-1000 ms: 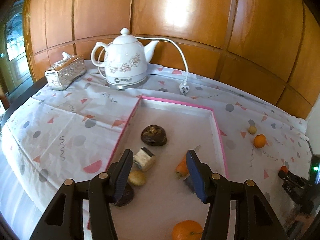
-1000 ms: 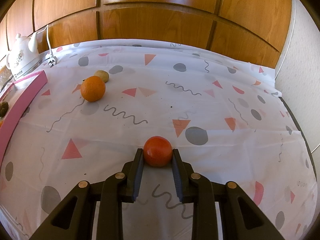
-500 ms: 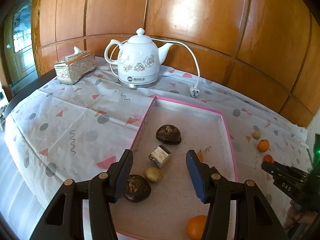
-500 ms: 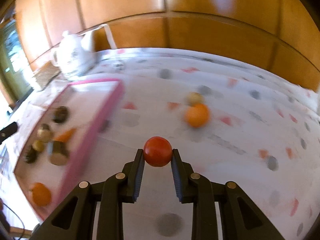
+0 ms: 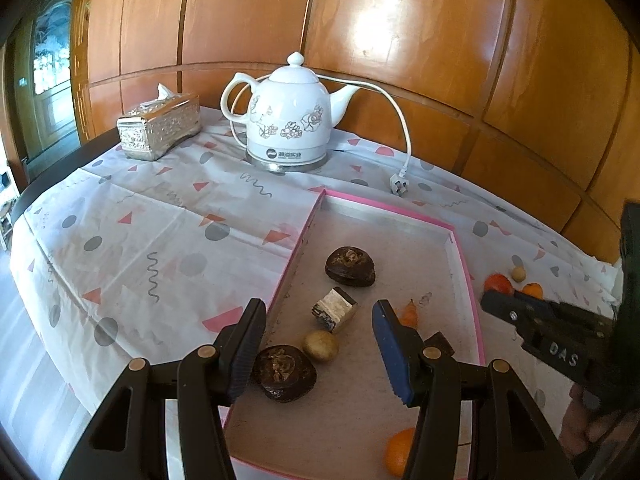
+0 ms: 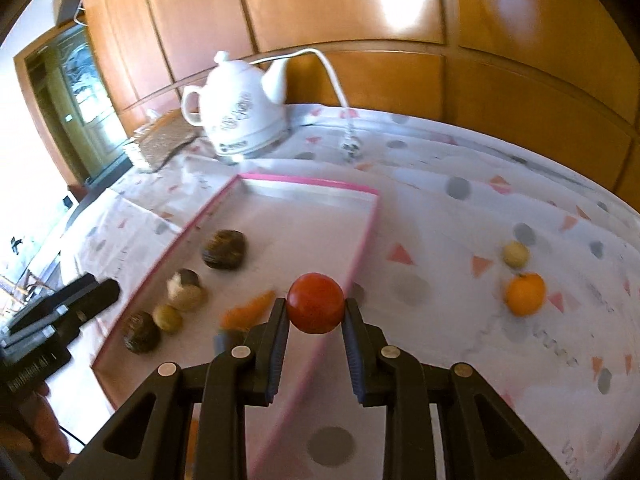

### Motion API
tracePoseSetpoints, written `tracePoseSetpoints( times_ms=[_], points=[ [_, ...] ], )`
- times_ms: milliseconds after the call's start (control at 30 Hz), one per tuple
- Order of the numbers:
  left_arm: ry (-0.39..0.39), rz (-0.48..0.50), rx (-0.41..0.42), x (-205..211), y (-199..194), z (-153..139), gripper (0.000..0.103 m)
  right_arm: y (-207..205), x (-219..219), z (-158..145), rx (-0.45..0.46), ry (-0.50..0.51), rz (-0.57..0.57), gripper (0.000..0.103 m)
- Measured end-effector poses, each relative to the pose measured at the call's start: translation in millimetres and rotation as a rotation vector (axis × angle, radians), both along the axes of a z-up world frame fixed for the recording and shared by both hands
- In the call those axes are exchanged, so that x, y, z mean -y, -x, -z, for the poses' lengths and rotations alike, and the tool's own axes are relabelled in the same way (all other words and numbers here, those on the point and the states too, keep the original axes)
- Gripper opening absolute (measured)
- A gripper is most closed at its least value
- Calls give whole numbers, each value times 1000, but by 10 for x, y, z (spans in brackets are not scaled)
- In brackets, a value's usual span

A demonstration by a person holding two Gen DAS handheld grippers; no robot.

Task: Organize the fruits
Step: 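Carry the red tomato into the tray and open the right gripper, then move the right gripper to the orange and grasp it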

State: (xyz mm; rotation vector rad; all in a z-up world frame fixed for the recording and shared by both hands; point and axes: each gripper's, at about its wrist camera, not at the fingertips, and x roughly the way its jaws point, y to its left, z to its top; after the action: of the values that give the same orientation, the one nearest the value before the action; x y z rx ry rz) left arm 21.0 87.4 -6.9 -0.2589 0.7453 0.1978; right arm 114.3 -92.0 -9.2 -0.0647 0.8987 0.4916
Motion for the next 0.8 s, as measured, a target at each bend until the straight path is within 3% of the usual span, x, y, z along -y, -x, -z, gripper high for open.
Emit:
tracePoseSetpoints(
  times_ms=[233, 367, 533, 800],
  points=[
    [6, -17, -12, -70, 10, 46, 56, -198, -411, 34, -43, -18, -51, 28],
    [11, -26, -27, -108, 19, 103, 56, -235, -554, 133, -48, 12, -54, 38],
    [13, -23, -34, -101, 9, 140, 56, -192, -501, 212, -63, 12, -32, 38],
    [9, -24, -29, -46, 8, 97, 58, 20, -279, 98, -18, -13, 31, 38]
  ],
)
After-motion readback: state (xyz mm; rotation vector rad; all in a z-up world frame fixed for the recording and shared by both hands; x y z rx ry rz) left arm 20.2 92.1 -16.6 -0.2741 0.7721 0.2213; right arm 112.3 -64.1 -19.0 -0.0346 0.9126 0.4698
